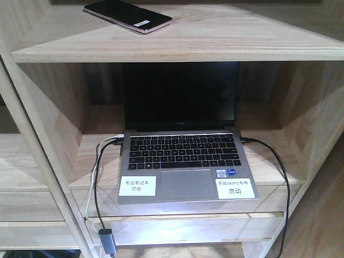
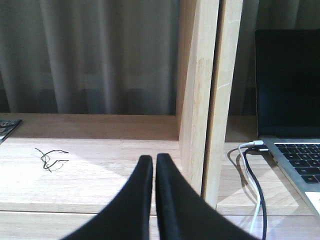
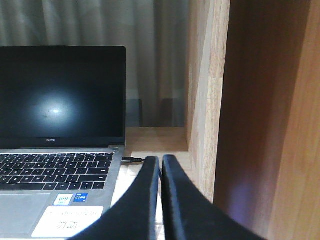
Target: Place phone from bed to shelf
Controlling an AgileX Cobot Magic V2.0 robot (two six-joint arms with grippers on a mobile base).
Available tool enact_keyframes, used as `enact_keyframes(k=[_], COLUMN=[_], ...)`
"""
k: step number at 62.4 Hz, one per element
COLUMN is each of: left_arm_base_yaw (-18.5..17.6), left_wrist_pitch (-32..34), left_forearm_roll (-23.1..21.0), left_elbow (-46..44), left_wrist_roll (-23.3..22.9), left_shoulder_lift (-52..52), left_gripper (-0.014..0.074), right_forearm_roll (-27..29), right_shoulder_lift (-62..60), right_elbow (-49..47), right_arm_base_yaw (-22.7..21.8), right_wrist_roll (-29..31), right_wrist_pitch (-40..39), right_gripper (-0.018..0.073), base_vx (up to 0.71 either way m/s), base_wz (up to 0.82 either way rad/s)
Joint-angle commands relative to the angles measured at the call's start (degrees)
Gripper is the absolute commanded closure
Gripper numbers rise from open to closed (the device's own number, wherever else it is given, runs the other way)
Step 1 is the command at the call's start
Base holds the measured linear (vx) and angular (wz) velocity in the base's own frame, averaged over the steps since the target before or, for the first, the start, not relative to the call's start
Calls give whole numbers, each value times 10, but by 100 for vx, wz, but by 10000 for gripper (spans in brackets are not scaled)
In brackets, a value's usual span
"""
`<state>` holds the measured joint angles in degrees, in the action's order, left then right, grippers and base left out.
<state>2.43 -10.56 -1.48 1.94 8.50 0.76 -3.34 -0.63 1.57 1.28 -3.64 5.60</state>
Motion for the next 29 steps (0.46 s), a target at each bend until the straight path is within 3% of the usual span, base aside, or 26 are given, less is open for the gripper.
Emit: enact_keyframes(k=[1, 29], left_arm_base_yaw=[-2, -2], left_wrist_pitch=[41, 41], left_forearm_roll=[-5, -5], left_elbow=[-12, -12], left_wrist_roll=[-3, -3], left_shoulder_lift=[8, 8], left_gripper=[595, 595], right_forearm_roll=[-1, -1], right_shoulder_lift=[-8, -8], right_elbow=[3, 3], right_arm_base_yaw=[-2, -2], right_wrist_roll=[6, 7], right_wrist_pitch=[-47, -47], right_gripper=[564, 564], base_vx=[0, 0], base_wz=[0, 0])
